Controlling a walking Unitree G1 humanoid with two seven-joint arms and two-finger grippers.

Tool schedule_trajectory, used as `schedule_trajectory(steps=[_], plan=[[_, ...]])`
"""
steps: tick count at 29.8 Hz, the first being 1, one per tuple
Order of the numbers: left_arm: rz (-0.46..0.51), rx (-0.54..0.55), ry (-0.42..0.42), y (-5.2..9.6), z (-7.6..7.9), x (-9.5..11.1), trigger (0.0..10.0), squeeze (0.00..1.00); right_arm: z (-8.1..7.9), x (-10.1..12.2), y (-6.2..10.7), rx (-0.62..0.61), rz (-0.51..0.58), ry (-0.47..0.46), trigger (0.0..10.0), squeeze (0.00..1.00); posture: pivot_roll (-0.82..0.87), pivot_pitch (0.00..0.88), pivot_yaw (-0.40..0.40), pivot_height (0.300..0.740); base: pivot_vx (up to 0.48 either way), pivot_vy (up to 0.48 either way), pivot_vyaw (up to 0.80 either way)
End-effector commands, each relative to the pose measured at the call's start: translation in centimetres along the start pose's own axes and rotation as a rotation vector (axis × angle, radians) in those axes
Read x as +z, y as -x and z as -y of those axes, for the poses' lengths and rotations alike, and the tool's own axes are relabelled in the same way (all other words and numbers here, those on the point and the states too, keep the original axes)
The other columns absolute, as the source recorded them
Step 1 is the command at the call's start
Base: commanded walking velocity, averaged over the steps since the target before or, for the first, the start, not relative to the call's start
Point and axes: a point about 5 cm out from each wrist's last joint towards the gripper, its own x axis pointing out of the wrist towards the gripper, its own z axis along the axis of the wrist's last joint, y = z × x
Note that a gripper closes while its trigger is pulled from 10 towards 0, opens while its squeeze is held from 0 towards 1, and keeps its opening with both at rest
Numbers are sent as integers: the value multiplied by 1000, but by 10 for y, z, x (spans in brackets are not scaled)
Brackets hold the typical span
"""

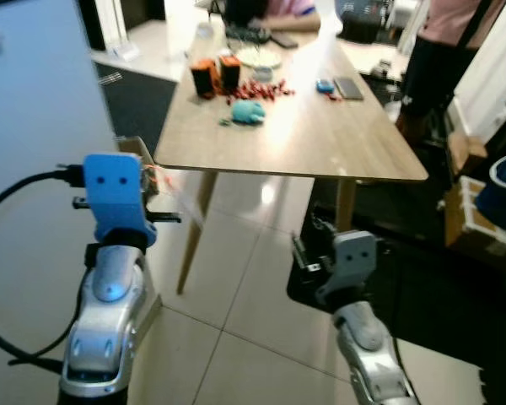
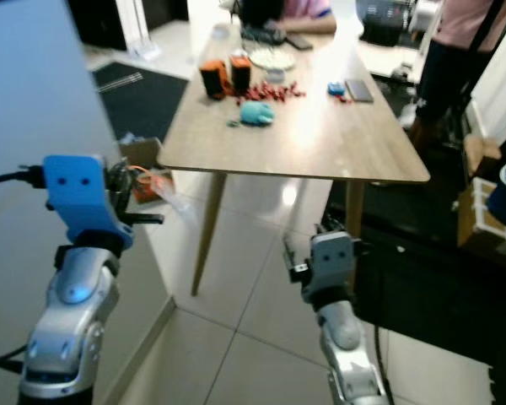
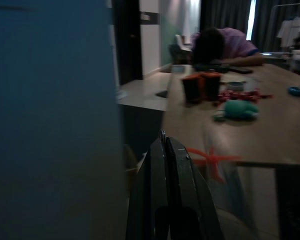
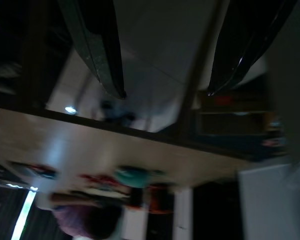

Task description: Hang keys on a hook

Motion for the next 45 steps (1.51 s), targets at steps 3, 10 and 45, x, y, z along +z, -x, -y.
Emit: schedule_trajectory(steps=[3,10,45], plan=[[5,-19,-6,1,3,1,10000,0,6,-3,4,-20,-11,0,10000,0,132,150,-17,740,0,0,0],[6,-24,-5,1,4,1,10000,0,6,-4,4,-19,-13,-2,10000,0,134,153,-16,740,0,0,0],[-10,-41,-35,3,7,-4,10000,0,5,-5,4,-17,-19,4,10000,0,134,158,-15,740,0,0,0]])
